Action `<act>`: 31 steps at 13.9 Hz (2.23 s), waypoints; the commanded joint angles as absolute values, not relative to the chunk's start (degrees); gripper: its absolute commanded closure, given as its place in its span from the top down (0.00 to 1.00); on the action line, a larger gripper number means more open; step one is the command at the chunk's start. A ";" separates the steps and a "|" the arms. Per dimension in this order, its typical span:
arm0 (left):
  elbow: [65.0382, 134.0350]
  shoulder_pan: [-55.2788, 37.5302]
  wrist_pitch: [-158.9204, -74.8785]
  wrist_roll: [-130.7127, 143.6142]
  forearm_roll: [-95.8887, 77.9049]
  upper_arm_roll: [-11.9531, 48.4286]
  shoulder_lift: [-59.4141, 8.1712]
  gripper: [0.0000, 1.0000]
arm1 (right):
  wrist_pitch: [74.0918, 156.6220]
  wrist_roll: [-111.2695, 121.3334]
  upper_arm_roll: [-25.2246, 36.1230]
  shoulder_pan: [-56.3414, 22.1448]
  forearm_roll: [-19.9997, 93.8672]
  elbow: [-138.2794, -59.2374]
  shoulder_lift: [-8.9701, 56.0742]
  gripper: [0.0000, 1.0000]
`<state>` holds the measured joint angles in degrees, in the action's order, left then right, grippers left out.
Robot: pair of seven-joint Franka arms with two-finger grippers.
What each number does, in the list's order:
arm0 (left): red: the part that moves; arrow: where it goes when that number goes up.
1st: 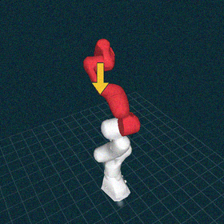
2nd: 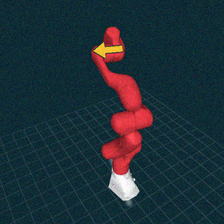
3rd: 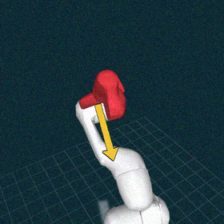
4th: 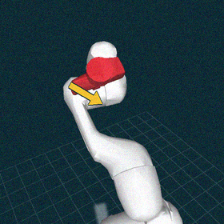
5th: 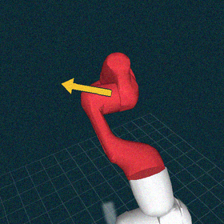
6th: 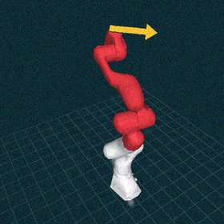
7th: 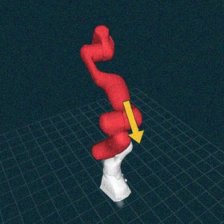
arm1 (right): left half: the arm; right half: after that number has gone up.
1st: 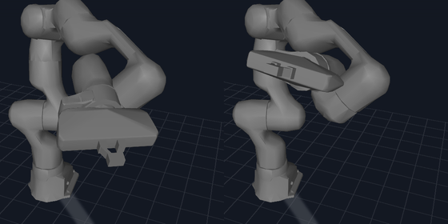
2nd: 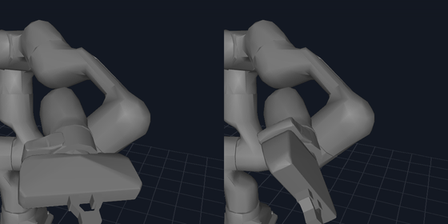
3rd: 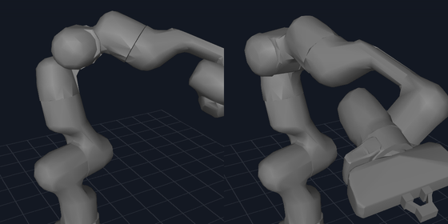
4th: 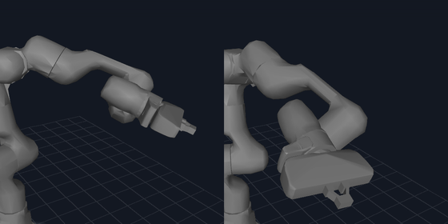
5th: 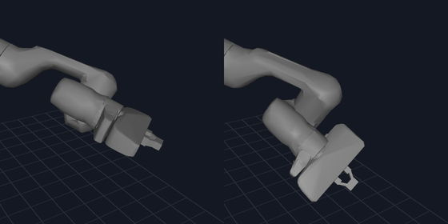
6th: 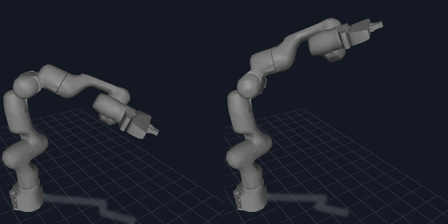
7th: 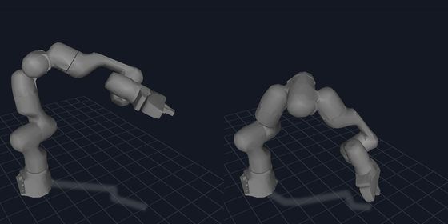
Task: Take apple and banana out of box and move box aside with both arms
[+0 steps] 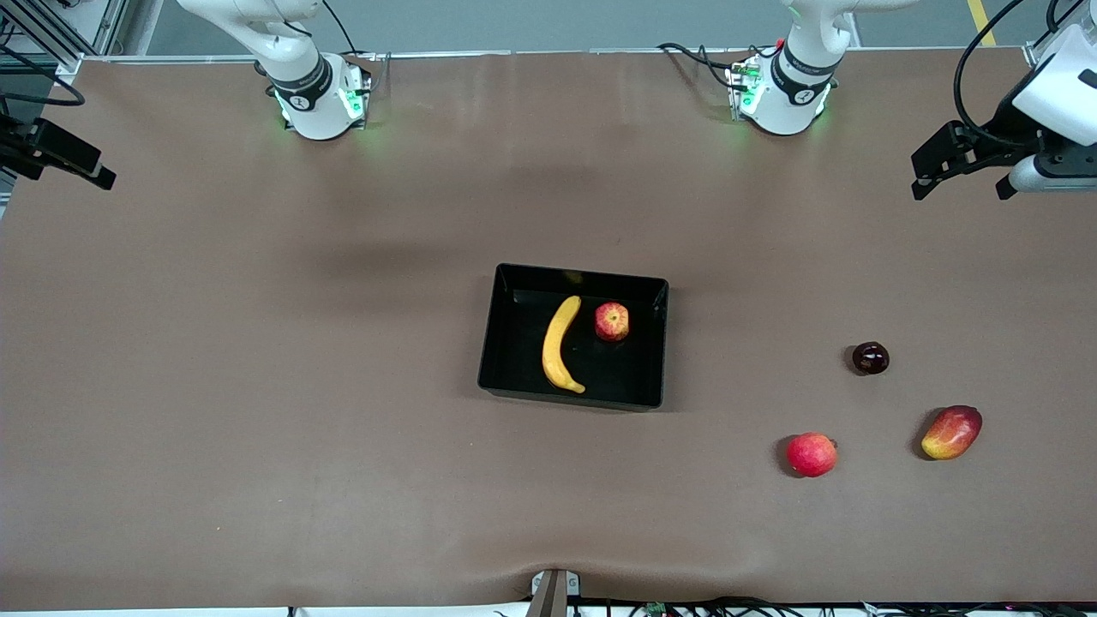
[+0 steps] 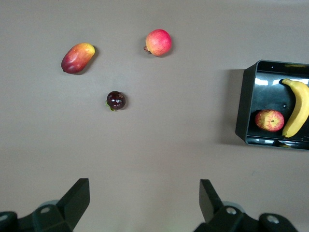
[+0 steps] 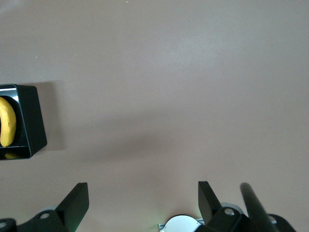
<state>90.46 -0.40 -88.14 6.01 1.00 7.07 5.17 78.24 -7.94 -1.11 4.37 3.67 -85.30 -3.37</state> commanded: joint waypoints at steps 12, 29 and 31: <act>92.80 -1.05 -90.95 7.03 0.26 8.69 2.90 1.00 | 78.31 -7.29 -1.76 5.71 4.92 -85.96 -4.04 1.00; 90.81 -18.61 -121.02 45.67 11.14 21.71 -26.96 1.00 | 78.31 -7.29 -1.76 5.80 5.27 -85.96 -4.04 1.00; 88.69 -20.04 -121.11 49.03 14.84 21.71 -31.18 1.00 | 78.31 -7.29 -1.76 5.80 5.27 -85.96 -4.04 1.00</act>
